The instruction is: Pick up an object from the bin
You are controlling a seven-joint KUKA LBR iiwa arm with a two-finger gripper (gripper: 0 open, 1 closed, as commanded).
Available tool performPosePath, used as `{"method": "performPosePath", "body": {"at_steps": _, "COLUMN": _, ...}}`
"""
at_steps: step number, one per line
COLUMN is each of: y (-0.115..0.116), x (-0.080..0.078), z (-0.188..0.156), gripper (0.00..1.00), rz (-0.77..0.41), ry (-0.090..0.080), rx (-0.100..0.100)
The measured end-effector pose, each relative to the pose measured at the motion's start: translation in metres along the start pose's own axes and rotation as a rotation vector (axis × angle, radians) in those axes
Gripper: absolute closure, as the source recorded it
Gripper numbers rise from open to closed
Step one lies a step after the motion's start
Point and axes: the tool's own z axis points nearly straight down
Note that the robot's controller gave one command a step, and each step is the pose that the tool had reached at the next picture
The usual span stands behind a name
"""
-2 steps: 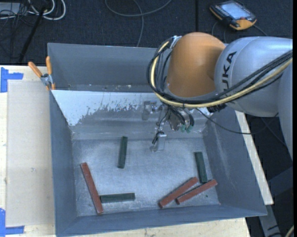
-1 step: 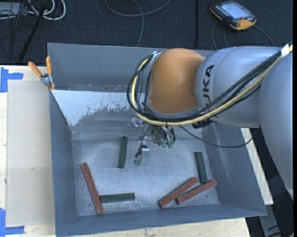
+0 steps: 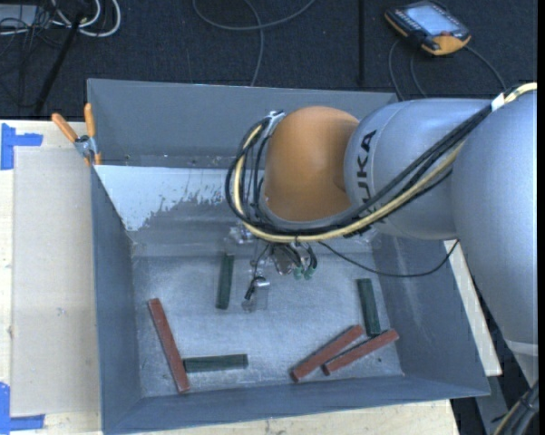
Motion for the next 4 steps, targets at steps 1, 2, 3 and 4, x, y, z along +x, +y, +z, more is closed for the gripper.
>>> {"method": "performPosePath", "body": {"at_steps": 1, "y": 0.023, "x": -0.014, "z": 0.029, "gripper": 0.0, "rz": -0.098, "ry": 0.002, "rx": 0.003}}
{"method": "performPosePath", "body": {"at_steps": 2, "y": 0.028, "x": -0.001, "z": 0.045, "gripper": 0.0, "rz": -0.338, "ry": 0.003, "rx": -0.001}}
{"method": "performPosePath", "body": {"at_steps": 3, "y": -0.015, "x": 0.008, "z": 0.051, "gripper": 0.0, "rz": -0.475, "ry": 0.005, "rx": 0.0}}
{"method": "performPosePath", "body": {"at_steps": 4, "y": -0.013, "x": -0.027, "z": 0.049, "gripper": 1.0, "rz": -0.269, "ry": 0.0, "rx": 0.0}}
